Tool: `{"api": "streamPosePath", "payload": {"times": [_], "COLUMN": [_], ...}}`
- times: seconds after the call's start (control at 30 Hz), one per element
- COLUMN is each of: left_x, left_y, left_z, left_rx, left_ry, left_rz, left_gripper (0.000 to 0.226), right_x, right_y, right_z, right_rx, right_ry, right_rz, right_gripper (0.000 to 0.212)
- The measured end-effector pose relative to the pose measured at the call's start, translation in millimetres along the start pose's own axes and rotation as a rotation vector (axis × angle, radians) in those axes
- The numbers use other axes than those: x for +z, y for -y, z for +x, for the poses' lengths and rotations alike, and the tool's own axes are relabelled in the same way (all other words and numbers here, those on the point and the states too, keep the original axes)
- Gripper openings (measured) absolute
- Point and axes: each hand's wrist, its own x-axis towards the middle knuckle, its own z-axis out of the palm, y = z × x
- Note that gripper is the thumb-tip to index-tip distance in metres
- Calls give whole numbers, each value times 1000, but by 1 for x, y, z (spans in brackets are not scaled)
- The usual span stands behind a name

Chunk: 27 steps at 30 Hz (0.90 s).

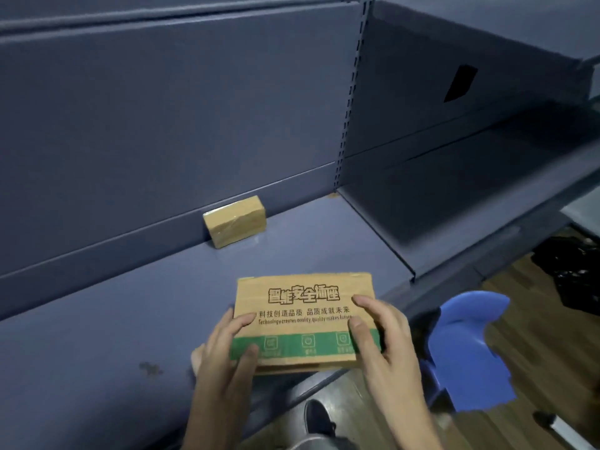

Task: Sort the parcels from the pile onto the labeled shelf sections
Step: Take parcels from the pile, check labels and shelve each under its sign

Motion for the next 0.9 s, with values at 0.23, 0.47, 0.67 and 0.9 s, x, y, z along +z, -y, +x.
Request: {"api": "streamPosePath", "payload": {"times": [0.23, 0.47, 0.67, 0.9], "left_x": [-43, -74, -86, -97], "left_y": [17, 17, 18, 19], "left_z": [-67, -97, -97, -91], "left_rx": [6, 33, 28, -13], "left_ry": [-145, -160, -315, -233], "left_rz": [-80, -66, -93, -182], "left_gripper": [51, 39, 17, 70], "right_x": [17, 33, 49, 48], "right_y": [7, 40, 42, 48], "right_z": [-59, -93, -96, -87], "right_rx": [17, -36, -76, -66], "right_ry": [142, 162, 78, 149], "right_rz": [-67, -36, -5, 46], "right_gripper": [67, 35, 15, 38]}}
